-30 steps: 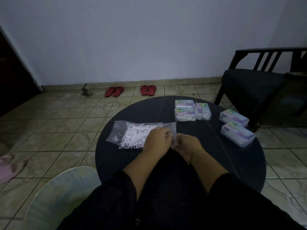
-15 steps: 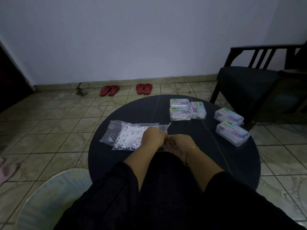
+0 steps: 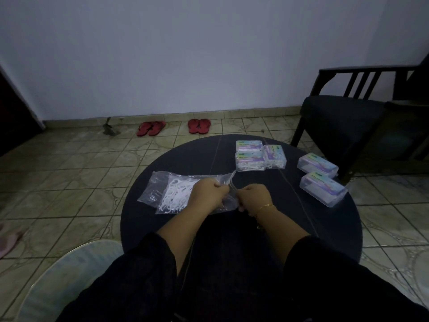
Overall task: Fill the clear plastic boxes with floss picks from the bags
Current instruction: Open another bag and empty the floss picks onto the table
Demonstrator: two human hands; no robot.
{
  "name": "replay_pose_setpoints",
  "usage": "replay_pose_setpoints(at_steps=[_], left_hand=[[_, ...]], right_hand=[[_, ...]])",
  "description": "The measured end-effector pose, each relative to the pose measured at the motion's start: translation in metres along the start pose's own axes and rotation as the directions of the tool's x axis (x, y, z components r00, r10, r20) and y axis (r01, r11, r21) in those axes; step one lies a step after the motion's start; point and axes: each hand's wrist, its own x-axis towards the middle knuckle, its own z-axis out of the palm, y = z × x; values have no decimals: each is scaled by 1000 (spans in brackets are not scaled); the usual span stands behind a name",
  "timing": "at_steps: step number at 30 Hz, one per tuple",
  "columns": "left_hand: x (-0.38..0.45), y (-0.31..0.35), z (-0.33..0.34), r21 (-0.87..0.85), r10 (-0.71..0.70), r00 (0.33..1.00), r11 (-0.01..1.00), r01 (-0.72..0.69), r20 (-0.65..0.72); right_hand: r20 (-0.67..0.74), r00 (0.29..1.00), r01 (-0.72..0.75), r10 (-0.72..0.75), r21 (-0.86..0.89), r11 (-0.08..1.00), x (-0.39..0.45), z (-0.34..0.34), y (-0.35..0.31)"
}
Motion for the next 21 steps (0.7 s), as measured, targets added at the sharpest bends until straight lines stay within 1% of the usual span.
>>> replay_pose_setpoints(at_steps=[3,5,7,9,11,13,16,18,19,21], left_hand=[[-1,-1,-11,-4,59,992,998,-60,-114],[-2,-1,-19,-10,90,978,996,-94,-188],[-3,0,-25,7,126,968,992,-128,-216],[-3,-1,-27,9,145,968,989,-146,-203],[0,-5,-28,15,170,974,985,-169,-153],[5,-11,-30,19,195,978,981,-194,-72],[15,-19,-35,62,258,965,963,-261,54],[18,-22,-38,68,275,951,956,-286,142],[18,-23,-40,93,268,946,953,-288,182],[19,-25,-43,214,234,941,933,-288,246]], right_hand=[[-34,999,9,-10,-46,999,2,-4,3],[-94,993,63,-69,-60,996,5,-6,5],[-97,989,101,-115,-143,985,4,-7,4],[-47,991,117,-129,-203,972,4,-10,2],[-18,993,108,-114,-196,975,2,-11,-2],[-10,994,105,-108,-183,977,5,-11,-5],[-15,994,100,-105,-180,979,6,-6,-13],[20,993,117,-115,-218,969,5,-5,-18],[26,991,133,-130,-228,965,6,-4,-20],[22,985,169,-169,-268,948,7,-3,-22]])
